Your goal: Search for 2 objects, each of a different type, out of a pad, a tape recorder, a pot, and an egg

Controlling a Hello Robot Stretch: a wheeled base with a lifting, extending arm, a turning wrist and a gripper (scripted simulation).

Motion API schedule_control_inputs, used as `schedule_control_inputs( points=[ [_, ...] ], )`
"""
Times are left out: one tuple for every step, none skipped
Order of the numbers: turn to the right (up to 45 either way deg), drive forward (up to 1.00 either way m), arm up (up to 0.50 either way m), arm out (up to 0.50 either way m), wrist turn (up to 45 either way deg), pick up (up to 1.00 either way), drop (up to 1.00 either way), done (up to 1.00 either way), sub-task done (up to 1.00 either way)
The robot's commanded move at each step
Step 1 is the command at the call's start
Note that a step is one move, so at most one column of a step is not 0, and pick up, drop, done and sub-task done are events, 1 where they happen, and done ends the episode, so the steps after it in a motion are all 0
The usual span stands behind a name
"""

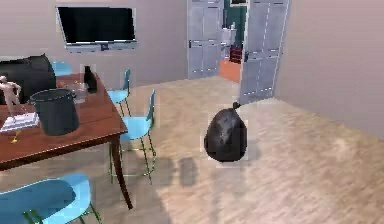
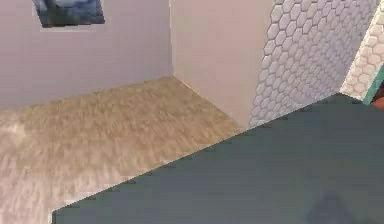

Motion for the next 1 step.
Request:
schedule_control_inputs(
  points=[
    [-30.0, 0.00, 0.00, 0.00, 0.0, 0.00, 0.00, 0.00, 0.00]
  ],
)
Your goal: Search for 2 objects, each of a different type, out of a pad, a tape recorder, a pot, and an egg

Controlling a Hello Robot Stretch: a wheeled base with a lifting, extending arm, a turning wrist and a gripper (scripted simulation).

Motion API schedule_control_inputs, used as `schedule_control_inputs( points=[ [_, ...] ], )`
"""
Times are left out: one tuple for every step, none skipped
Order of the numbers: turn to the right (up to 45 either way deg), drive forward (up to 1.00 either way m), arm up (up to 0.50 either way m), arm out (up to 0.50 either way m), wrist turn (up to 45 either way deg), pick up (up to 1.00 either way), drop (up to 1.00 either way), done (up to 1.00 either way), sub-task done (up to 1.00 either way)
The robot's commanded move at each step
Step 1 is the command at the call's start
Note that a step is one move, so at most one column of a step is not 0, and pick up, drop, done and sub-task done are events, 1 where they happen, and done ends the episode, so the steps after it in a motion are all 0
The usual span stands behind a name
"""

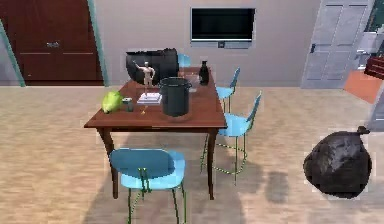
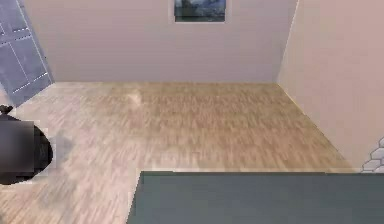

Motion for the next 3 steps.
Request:
schedule_control_inputs(
  points=[
    [0.0, 0.25, 0.00, 0.00, 0.0, 0.00, 0.00, 0.00, 0.00],
    [0.0, 0.00, 0.00, 0.00, 0.0, 0.00, 0.00, 0.00, 1.00],
    [-45.0, 0.00, 0.00, 0.00, 0.0, 0.00, 0.00, 0.00, 0.00]
  ],
)
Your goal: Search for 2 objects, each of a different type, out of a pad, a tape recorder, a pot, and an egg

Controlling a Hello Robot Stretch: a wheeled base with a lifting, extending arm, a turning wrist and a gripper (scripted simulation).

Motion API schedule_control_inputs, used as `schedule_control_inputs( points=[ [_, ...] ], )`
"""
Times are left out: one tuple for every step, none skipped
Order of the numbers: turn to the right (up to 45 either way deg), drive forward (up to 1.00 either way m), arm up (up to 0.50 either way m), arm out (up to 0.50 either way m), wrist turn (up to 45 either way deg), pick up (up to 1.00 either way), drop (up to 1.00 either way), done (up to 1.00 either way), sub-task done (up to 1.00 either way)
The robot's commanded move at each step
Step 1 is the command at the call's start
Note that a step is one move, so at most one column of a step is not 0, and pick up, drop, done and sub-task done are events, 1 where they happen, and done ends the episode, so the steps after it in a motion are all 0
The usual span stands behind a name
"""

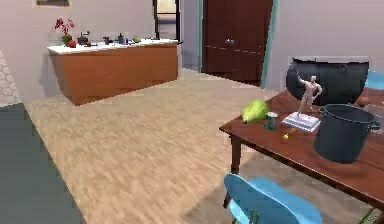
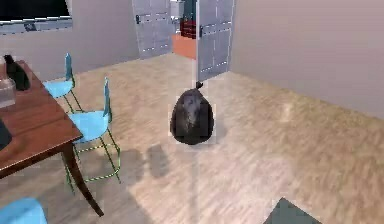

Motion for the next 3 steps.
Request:
schedule_control_inputs(
  points=[
    [-45.0, 0.00, 0.00, 0.00, 0.0, 0.00, 0.00, 0.00, 0.00],
    [-33.0, 0.00, 0.00, 0.00, 0.0, 0.00, 0.00, 0.00, 0.00],
    [0.0, 1.00, 0.00, 0.00, 0.0, 0.00, 0.00, 0.00, 0.00]
  ],
)
